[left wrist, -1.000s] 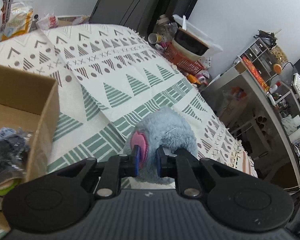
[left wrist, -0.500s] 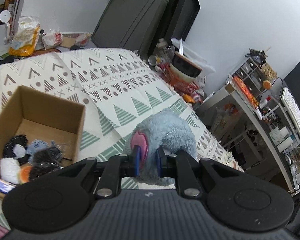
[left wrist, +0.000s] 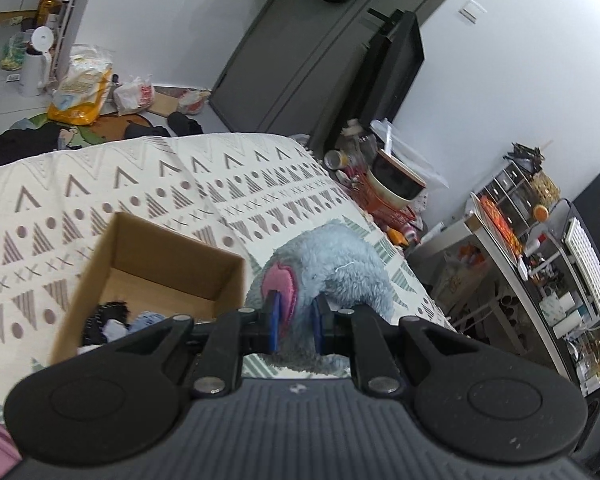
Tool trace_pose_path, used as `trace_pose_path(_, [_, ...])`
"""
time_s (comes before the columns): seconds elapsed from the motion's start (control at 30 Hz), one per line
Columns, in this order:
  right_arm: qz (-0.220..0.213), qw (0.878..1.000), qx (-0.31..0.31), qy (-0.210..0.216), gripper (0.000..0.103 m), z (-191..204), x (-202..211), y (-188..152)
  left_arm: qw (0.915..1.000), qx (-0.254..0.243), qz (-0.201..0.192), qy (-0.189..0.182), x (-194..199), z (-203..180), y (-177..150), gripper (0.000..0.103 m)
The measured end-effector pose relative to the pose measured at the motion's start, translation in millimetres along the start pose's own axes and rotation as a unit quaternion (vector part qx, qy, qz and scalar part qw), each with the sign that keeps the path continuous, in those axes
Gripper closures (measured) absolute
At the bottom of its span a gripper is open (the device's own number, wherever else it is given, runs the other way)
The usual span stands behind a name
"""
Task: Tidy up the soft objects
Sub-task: 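Lift the grey plush with both tools and carry it over the box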
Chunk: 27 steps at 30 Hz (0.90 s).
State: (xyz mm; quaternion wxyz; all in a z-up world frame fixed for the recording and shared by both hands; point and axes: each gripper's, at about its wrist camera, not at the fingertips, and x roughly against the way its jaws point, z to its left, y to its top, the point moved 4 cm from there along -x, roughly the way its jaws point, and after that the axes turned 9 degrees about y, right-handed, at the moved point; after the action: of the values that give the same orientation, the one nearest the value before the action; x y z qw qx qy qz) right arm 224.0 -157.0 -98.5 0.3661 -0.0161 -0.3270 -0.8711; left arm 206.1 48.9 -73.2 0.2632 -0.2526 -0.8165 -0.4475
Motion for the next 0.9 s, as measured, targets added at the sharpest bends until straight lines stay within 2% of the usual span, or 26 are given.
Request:
trace_pose_path(0.37, [0.028, 0.999, 0.014, -0.007, 0.077, 16.0, -41.5, -21.4, 0.9995, 0.031, 0.001, 0.005, -10.5, 48.6, 13.5, 0.088])
trace_pose_path(0.7, [0.063, 0.997, 0.01, -0.03, 0.076, 1.1, -77.9, -46.5, 0.9974, 0.065, 0.026, 0.017, -46.2, 89.6, 6.2, 0.088])
trace_pose_path(0.8, [0.073, 0.997, 0.008, -0.039, 0.072, -6.3, -87.0, -53.5, 0.9967, 0.068, 0.035, 0.026, -58.0, 98.4, 2.0, 0.087])
trace_pose_path(0.9, [0.079, 0.996, 0.016, -0.05, 0.072, -10.1, -91.7, -59.0, 0.9959, 0.065, 0.03, 0.054, -63.6, 106.3, -0.8, 0.086])
